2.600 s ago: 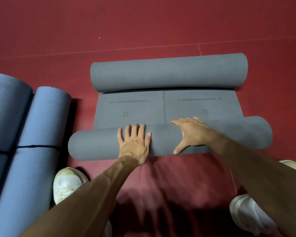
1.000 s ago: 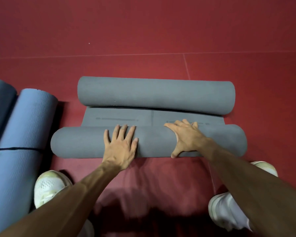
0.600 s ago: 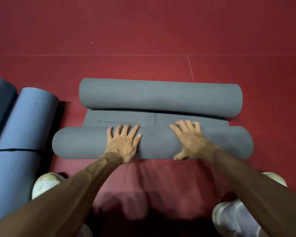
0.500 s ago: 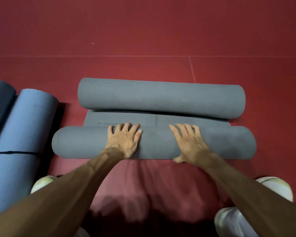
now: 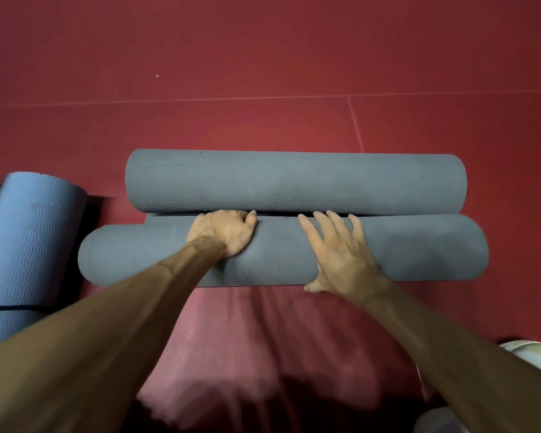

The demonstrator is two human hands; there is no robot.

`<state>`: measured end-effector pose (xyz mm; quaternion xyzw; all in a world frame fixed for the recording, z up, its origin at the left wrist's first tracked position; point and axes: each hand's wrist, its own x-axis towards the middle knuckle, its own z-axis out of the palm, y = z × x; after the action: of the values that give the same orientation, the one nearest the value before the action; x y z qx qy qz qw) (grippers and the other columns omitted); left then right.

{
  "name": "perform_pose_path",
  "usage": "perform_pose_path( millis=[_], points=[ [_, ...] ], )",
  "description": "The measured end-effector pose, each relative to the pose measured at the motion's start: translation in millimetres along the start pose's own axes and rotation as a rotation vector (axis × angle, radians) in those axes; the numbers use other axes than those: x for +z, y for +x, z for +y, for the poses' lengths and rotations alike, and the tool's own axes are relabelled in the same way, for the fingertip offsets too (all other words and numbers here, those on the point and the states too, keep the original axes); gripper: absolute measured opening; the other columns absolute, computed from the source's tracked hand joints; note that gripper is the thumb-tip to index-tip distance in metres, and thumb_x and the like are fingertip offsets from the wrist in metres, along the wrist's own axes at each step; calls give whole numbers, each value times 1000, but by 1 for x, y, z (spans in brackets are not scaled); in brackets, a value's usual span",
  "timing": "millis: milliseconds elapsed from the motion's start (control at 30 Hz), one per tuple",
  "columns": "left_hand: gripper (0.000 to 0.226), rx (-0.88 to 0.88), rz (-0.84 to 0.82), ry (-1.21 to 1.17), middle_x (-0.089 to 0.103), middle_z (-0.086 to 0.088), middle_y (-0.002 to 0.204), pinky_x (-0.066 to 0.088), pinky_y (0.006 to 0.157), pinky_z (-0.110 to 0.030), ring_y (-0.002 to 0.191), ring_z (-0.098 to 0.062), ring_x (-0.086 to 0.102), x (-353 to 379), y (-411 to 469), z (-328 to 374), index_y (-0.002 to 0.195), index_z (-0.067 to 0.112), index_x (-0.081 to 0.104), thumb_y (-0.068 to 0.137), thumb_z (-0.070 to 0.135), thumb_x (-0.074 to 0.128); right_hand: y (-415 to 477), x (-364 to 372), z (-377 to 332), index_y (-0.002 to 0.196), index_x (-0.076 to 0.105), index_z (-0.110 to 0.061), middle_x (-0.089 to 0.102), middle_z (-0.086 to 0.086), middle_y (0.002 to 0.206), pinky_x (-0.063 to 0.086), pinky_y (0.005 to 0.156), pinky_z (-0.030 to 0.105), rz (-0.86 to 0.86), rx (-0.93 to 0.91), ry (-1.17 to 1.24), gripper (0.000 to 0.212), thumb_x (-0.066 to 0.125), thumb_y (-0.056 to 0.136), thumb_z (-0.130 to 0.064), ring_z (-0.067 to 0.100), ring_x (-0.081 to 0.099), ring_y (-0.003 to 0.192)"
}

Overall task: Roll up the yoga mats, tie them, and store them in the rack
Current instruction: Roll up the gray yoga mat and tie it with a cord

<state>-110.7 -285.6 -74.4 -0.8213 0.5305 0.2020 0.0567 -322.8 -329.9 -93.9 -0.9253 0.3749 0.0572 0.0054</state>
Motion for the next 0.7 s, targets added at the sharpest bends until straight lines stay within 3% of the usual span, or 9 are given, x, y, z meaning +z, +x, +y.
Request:
perform_pose_path(
  millis=[100, 233, 333, 433, 567, 700],
  points=[
    [54, 4, 47, -1, 63, -16, 121, 38, 94, -38, 113, -34, 57, -2, -1, 0, 119, 19, 61, 101, 43, 17, 10, -10, 3, 145, 29, -17, 46, 4, 132, 27, 105, 52, -45, -52, -17, 123, 80, 44, -63, 25, 45, 118],
    [50, 75, 121, 12, 63, -10, 119, 37, 95, -38, 112, -29, 56, 6, -13, -4, 109, 17, 63, 102, 38, 18, 7, -16, 0, 146, 20, -19, 40, 2, 135, 26, 104, 50, -112, -61, -21, 117, 80, 52, -55, 24, 39, 121],
    [52, 138, 160, 65, 60, -3, 120, 35, 98, -37, 115, -23, 53, 17, -31, -9, 116, 23, 59, 100, 41, 13, -1, -21, -2, 145, 21, -21, 41, 0, 135, 28, 101, 46, -160, -66, -10, 115, 80, 52, -55, 23, 40, 121],
    [69, 182, 214, 104, 60, 2, 120, 34, 101, -35, 113, -20, 54, 27, -59, -13, 128, 25, 53, 91, 49, 0, -5, -32, 2, 139, 30, -24, 49, -3, 125, 33, 92, 43, -246, -99, 50, 112, 81, 46, -59, 21, 47, 115],
    [62, 336, 264, 124, 61, -3, 117, 39, 99, -38, 108, -23, 58, 45, -98, -19, 130, 14, 54, 94, 51, 19, -15, -39, 9, 133, 38, -28, 54, -6, 116, 39, 91, 43, -444, -124, 166, 110, 83, 39, -64, 20, 55, 109],
    [62, 328, 245, 129, 59, 0, 118, 40, 99, -38, 108, -22, 56, 52, -109, -15, 132, 18, 52, 93, 54, 19, -30, -29, 9, 139, 32, -28, 52, -3, 120, 36, 93, 44, -469, -122, 177, 118, 80, 39, -69, 21, 51, 114]
  ],
)
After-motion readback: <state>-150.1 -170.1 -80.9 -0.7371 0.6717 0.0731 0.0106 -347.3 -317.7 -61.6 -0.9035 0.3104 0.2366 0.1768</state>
